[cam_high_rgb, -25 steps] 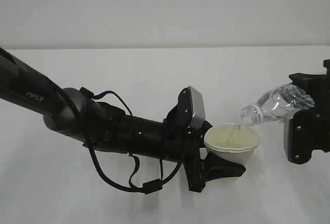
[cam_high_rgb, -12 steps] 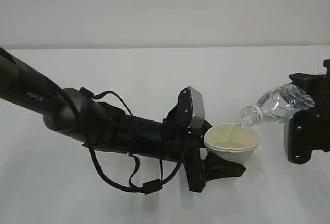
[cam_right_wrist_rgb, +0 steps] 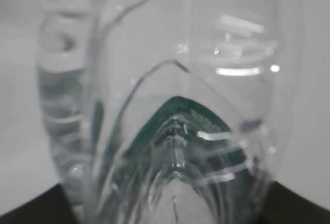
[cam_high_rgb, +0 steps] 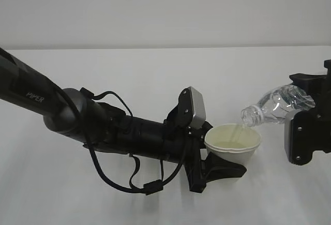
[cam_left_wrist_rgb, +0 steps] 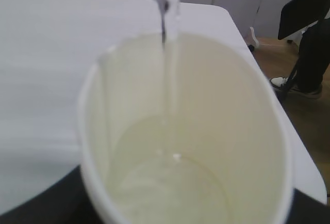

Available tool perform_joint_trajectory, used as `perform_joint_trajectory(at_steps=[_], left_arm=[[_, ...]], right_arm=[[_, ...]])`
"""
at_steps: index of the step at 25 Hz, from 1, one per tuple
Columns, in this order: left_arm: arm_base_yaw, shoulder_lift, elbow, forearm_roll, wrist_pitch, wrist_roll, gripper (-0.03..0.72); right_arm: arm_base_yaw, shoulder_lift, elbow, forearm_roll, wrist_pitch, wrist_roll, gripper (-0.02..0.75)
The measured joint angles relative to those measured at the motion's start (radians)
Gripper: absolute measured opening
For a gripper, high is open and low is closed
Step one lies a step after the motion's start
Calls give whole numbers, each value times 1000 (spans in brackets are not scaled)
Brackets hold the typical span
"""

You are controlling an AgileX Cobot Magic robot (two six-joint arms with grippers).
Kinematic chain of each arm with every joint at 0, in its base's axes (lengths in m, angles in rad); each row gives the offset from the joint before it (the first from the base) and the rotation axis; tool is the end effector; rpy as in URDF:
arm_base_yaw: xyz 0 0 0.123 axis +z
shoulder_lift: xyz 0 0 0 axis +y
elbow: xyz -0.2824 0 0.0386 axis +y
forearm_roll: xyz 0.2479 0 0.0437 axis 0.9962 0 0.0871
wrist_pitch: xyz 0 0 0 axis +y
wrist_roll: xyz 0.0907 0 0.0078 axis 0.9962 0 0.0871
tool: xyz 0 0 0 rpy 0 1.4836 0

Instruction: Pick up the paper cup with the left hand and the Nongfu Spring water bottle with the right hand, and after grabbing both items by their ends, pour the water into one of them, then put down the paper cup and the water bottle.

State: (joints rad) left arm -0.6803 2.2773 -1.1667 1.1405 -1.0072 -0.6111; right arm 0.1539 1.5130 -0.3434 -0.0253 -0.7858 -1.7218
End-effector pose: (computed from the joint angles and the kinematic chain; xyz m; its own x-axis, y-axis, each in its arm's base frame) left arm 0.2784 -0.3152 0.0851 -0.0876 0.2745 -0.9576 0.9956 -0.0078 -0.0933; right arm 0.2431 0.0394 0.1693 0.2163 -0.9638 0.1556 -0.2562 -0.2098 -0.9436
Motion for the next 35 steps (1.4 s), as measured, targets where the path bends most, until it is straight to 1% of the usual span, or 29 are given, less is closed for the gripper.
perform_joint_trajectory(at_steps=[35], left_arm=[[0,0,0,0,0,-2,435]], right_arm=[[0,0,0,-12,0,-8,386]])
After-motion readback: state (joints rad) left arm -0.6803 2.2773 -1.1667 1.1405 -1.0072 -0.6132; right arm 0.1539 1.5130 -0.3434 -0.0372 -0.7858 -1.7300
